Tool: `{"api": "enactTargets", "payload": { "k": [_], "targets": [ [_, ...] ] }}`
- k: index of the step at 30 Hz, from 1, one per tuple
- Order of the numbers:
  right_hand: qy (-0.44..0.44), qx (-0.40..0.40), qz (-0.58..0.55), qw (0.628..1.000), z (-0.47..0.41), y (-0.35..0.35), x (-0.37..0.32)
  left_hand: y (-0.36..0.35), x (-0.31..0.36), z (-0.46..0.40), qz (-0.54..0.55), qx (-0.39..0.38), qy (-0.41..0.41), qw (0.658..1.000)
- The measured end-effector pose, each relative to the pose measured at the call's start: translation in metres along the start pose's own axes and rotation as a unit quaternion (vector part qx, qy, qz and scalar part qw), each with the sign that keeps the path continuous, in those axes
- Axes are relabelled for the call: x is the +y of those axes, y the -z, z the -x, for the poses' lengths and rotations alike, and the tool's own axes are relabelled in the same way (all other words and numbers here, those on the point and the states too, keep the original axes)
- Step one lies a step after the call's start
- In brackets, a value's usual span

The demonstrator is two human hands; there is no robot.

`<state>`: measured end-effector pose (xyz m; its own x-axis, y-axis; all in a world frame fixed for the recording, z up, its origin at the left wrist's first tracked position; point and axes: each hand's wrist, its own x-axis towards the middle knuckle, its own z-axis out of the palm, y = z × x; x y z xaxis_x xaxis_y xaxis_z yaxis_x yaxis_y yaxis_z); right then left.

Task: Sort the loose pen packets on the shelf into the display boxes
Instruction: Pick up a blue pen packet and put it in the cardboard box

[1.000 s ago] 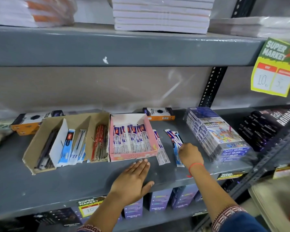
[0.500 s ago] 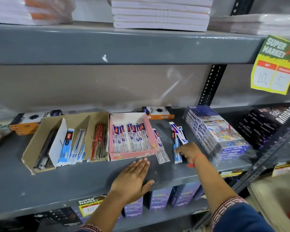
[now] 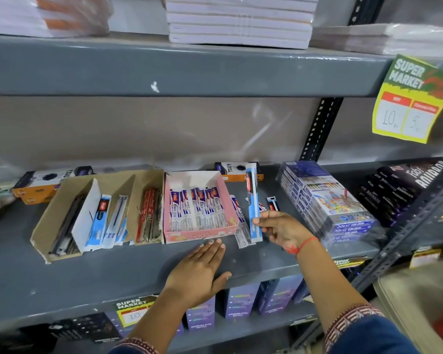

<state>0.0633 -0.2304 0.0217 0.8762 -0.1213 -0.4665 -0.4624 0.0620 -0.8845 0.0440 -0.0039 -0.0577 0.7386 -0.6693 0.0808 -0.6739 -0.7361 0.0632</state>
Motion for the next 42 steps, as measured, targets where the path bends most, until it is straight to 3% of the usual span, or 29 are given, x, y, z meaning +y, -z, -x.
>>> {"api": "enactTargets", "payload": {
  "k": [8, 14, 25, 30, 34, 39, 42],
  "targets": [
    [0.017, -0.029, 0.005, 0.999, 0.008, -0.006, -0.005, 0.001, 0.0, 0.0, -0.006, 0.0, 0.003, 1.0],
    [0.026, -0.095, 0.009, 0.995, 0.012, -0.027, -0.01, 0.007, -0.003, 0.012, 0.029, 0.01, 0.04, 0.999],
    [0.082, -0.173, 0.063, 0.979, 0.028, -0.181, -0.035, 0.021, -0.093, 0.11, 0.021, 0.038, 0.159, 0.986],
    [0.113, -0.13, 0.143, 0.975, 0.023, -0.261, -0.031, 0.028, -0.137, 0.154, 0.034, 0.074, 0.215, 0.973],
    [0.131, -0.087, 0.216, 0.964, 0.008, -0.308, -0.027, 0.036, -0.152, 0.168, -0.026, 0.16, 0.177, 0.971],
    [0.164, 0.016, 0.414, 0.895, -0.012, -0.344, -0.025, 0.029, -0.155, 0.168, -0.009, 0.196, 0.167, 0.966],
    [0.14, 0.03, 0.434, 0.889, -0.025, -0.348, -0.022, 0.026, -0.157, 0.166, 0.001, 0.193, 0.167, 0.967]
  ]
}}
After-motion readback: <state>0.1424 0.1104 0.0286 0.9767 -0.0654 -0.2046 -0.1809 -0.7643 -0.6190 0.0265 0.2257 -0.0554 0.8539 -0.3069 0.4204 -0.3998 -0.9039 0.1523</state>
